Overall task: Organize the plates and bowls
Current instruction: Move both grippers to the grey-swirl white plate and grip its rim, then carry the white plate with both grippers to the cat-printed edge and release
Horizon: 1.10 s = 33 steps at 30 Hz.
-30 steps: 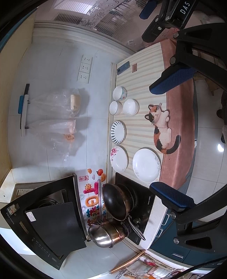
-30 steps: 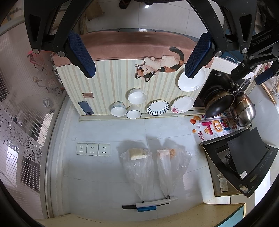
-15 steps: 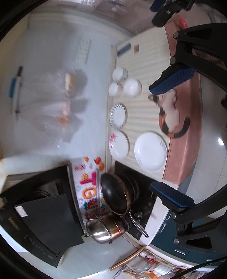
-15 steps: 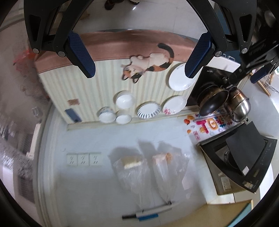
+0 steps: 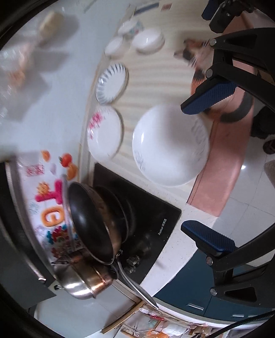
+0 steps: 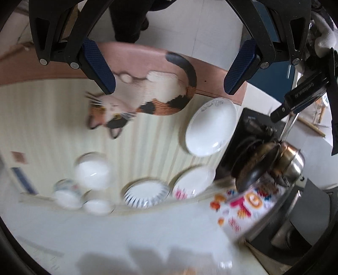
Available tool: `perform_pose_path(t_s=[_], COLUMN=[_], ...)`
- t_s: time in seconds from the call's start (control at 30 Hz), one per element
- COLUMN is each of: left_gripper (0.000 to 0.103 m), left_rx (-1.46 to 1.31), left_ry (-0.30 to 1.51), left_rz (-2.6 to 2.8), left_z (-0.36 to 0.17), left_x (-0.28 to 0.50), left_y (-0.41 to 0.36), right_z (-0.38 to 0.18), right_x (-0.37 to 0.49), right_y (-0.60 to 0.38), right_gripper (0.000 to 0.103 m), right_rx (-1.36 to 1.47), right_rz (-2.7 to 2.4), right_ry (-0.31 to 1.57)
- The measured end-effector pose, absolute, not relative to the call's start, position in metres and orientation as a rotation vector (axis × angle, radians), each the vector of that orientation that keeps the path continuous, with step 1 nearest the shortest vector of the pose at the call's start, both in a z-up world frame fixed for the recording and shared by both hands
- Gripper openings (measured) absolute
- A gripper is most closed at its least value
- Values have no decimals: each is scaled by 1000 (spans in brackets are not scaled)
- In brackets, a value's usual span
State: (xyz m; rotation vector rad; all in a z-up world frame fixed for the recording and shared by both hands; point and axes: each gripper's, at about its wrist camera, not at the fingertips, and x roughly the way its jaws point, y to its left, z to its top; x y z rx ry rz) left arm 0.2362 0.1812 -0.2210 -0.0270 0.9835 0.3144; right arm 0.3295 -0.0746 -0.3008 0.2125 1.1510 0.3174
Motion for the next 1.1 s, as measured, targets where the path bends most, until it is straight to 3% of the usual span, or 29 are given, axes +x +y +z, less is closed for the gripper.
perform_pose_path(t_s=[0.4, 0.63, 0.83, 0.9, 1.0, 1.1], left_gripper=[103, 97, 73, 52, 35, 34], left_rx=[-85, -162, -257, -262, -287, -280], left_ry=[1177, 1280, 1353, 1370, 1379, 1370], left_rz=[362, 308, 214, 186, 141, 122], left_z=[-314, -351, -375, -380, -385, -383], left_x=[330, 354, 364, 365, 363, 360], left_y=[247, 278, 287, 288, 290, 290], right_z=[-423, -459, -475, -478, -481, -482], right_x=[458, 491, 501, 499, 496, 495], right_y=[7, 33, 47, 45, 50, 55], right_gripper=[102, 91, 63, 59, 44, 42], right_rx=[176, 230, 256, 279, 284, 263], right_rz=[518, 563, 582, 586, 596, 574], right_ry=[1372, 1457, 1494, 1503, 1512, 1510])
